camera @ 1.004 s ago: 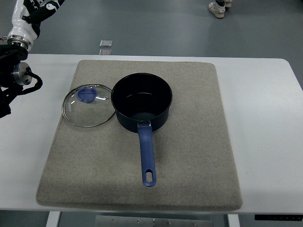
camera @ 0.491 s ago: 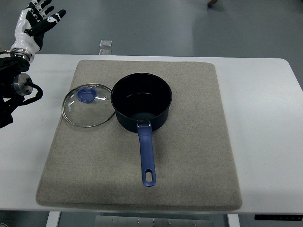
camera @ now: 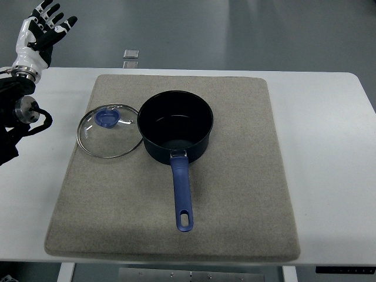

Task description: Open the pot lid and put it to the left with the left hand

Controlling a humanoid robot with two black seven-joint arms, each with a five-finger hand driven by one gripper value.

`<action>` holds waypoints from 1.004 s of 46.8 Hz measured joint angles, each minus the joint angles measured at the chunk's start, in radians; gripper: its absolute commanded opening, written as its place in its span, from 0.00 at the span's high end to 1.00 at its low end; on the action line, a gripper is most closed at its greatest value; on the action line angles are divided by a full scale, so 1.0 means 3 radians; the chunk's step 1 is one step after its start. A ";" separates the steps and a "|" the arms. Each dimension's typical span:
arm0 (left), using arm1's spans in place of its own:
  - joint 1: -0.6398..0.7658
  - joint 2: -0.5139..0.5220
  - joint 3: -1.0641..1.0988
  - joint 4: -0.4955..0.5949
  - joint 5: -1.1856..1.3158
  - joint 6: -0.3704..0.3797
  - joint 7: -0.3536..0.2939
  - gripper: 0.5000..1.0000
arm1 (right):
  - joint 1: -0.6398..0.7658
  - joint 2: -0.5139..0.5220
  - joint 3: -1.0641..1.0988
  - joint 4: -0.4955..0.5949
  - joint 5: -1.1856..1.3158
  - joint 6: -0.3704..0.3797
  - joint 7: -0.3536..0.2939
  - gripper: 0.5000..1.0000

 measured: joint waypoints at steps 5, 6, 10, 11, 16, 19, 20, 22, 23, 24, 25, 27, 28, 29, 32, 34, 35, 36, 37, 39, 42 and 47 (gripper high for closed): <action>0.0000 -0.0067 0.0008 0.0030 0.0025 0.0034 0.0000 0.23 | -0.0002 0.0000 0.0000 0.0000 0.0000 0.0000 -0.0001 0.17; 0.0000 -0.0079 0.0008 0.0041 0.0030 0.0038 0.0000 0.24 | -0.0002 0.0000 0.0000 0.0000 0.0000 0.0000 -0.0001 0.17; 0.0000 -0.0141 0.0027 0.0091 0.0049 0.0043 0.0000 0.24 | -0.0002 0.0000 0.0000 0.0000 0.0000 0.0000 -0.0001 0.17; 0.0000 -0.0162 0.0045 0.0101 0.0050 0.0043 0.0000 0.24 | -0.0002 0.0000 0.0000 -0.0001 0.0000 0.0000 0.0000 0.17; 0.0000 -0.0245 0.0268 0.0125 0.0053 0.0043 0.0000 0.26 | -0.0002 0.0000 0.0000 0.0000 0.0000 0.0000 -0.0001 0.17; 0.0000 -0.0278 0.0441 0.0130 0.0059 0.0043 0.0000 0.26 | 0.0000 0.0000 0.0000 0.0000 0.0000 0.0000 -0.0001 0.17; 0.0000 -0.0291 0.0489 0.0133 0.0063 0.0043 0.0000 0.26 | 0.0000 0.0000 0.0000 0.0000 0.0000 0.0000 -0.0001 0.17; 0.0000 -0.0313 0.0558 0.0136 0.0069 0.0036 0.0000 0.26 | 0.0002 0.0000 0.0000 0.0000 0.0000 0.0000 0.0000 0.17; 0.0000 -0.0321 0.0584 0.0138 0.0071 0.0026 0.0000 0.26 | 0.0001 0.0000 0.0000 0.0000 0.0000 0.0000 0.0000 0.17; 0.0000 -0.0324 0.0597 0.0138 0.0074 0.0019 0.0000 0.26 | 0.0000 0.0000 0.0000 0.0000 0.0000 0.0000 -0.0001 0.17; -0.0001 -0.0325 0.0604 0.0138 0.0075 0.0014 0.0000 0.25 | -0.0001 0.0000 0.0000 0.0000 0.0000 0.0000 0.0000 0.17; -0.0004 -0.0326 0.0610 0.0138 0.0077 0.0009 0.0000 0.24 | -0.0001 0.0000 0.0000 0.0002 0.0000 0.0000 0.0000 0.17; -0.0004 -0.0329 0.0611 0.0138 0.0078 0.0008 0.0000 0.23 | -0.0003 0.0000 0.0000 0.0002 0.0000 0.0000 0.0000 0.17; -0.0004 -0.0329 0.0611 0.0138 0.0078 0.0007 0.0000 0.23 | -0.0004 0.0000 0.0000 0.0001 0.0000 0.0000 -0.0001 0.17; -0.0005 -0.0329 0.0595 0.0143 0.0078 -0.0007 0.0000 0.21 | -0.0003 0.0000 0.0000 0.0000 0.0000 0.0000 0.0000 0.17; -0.0005 -0.0330 0.0592 0.0165 0.0075 -0.0009 0.0000 0.15 | -0.0001 0.0000 0.0000 0.0001 0.0000 0.0000 -0.0001 0.17; -0.0005 -0.0333 0.0592 0.0183 0.0073 -0.0009 0.0000 0.12 | -0.0001 0.0000 0.0000 0.0001 0.0000 0.0000 -0.0001 0.17; -0.0005 -0.0337 0.0592 0.0207 0.0072 -0.0009 0.0000 0.09 | -0.0001 0.0000 0.0000 0.0001 0.0000 0.0000 -0.0001 0.17; -0.0005 -0.0342 0.0590 0.0234 0.0072 -0.0009 0.0000 0.08 | 0.0000 0.0000 0.0000 0.0001 0.0000 0.0000 0.0000 0.17; -0.0005 -0.0359 0.0585 0.0284 0.0069 -0.0009 0.0000 0.08 | -0.0001 0.0000 0.0000 0.0001 0.0000 0.0000 0.0000 0.17; -0.0005 -0.0381 0.0575 0.0320 0.0065 -0.0014 0.0000 0.08 | -0.0001 0.0000 0.0000 0.0001 0.0000 0.0000 0.0000 0.17; -0.0005 -0.0380 0.0565 0.0370 0.0063 -0.0015 0.0000 0.03 | -0.0002 0.0000 0.0000 0.0000 0.0000 0.0000 0.0000 0.17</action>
